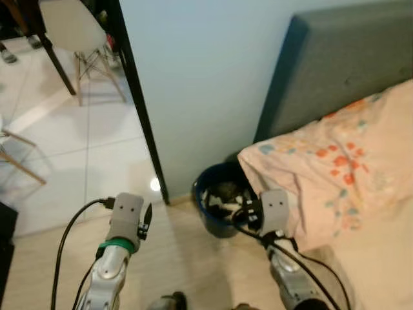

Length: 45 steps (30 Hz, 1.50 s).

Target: Clean up the room

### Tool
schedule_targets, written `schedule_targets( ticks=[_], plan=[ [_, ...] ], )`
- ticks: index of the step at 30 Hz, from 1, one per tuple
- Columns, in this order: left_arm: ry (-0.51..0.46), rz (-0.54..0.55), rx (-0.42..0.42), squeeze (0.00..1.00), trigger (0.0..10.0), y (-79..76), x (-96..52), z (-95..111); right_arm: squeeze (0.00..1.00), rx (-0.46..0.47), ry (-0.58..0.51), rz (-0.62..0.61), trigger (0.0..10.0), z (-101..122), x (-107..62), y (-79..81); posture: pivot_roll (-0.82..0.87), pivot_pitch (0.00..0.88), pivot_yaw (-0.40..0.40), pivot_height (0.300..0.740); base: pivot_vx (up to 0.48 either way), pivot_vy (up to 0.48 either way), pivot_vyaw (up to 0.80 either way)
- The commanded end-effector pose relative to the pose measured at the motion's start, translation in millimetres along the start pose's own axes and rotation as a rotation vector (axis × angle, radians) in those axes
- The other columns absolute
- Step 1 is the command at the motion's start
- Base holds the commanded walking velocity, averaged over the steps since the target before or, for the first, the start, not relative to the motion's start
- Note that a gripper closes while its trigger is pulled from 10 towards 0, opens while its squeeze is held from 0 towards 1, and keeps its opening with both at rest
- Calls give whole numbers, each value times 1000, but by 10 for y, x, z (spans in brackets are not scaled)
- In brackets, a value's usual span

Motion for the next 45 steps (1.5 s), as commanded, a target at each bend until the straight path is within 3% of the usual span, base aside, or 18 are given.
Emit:
schedule_targets(
  ticks=[1, 38, 45],
  plan=[
    [31, 5, 6, 0, 10000, 32, -43, -90, 0, 8, 23, 18, 10000, -74, -32, 89, 8, 69, 42, 740, -251, 0, 0],
    [33, 2, -2, 0, 10000, 13, -46, -86, 0, 4, 27, 19, 10000, -83, -39, 85, 4, 72, 36, 740, -252, 0, 0],
    [39, -2, 0, 0, 10000, -2, -42, -96, 0, -2, 27, 20, 10000, -79, -35, 72, 2, 62, 33, 740, 0, 0, 0]
  ],
)
Point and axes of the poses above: a point about 5 cm out from each wrist's last joint towards the gripper, its own x axis pointing out of the wrist towards the gripper, its own z axis along the axis of the wrist's last joint, y = z × x, the point moved 6 cm from there along x, pointing out of the wrist towards the gripper, and after that the axes turned 9 degrees about x, right-handed, at the moved point
